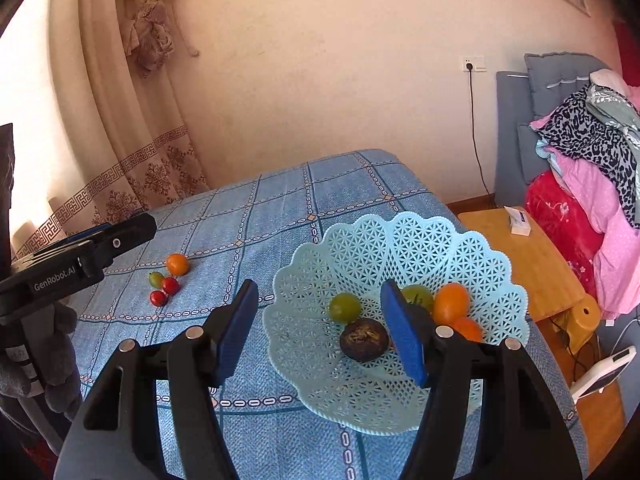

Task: Organize fruits
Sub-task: 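Move both open tools back to the remaining tomatoes on the bed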

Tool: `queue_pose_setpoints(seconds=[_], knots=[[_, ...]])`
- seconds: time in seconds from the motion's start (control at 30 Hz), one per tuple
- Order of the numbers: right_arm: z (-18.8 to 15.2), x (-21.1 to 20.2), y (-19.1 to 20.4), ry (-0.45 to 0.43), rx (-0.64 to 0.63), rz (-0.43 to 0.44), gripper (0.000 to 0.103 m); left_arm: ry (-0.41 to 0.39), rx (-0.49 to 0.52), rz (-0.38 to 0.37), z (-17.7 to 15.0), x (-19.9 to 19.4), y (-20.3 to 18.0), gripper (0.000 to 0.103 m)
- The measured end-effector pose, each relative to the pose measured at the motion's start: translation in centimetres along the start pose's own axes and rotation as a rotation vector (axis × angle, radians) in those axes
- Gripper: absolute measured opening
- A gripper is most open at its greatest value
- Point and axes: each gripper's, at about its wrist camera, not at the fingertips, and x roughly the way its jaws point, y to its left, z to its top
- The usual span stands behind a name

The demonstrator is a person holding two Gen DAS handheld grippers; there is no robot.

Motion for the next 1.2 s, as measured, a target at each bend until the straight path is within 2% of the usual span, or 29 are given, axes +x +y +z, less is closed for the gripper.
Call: queue_pose_setpoints(seconds=[0.43,0.7,0.97,1.2], knots=[[0.5,3.7,5.5,0.053,-0.070,0.078,0.065,0.037,-0.066,0.119,-1.5,0.5,6.4,0.086],[1.1,6.9,8.5,0.093,-0.102,0.107,0.065,0.101,-0.112,0.182,-2.8,2.8,9.8,0.086],[1.4,9.9,10.3,0.137,-0.126,0.118,0.065,0.170,-0.132,0.211,-4.7,5.8,12.0,0.083],[1.2,11.9,11.0,0.173,-0.130,0.122,0.065,0.234,-0.143,0.200,-6.1,8.3,13.1,0.081]])
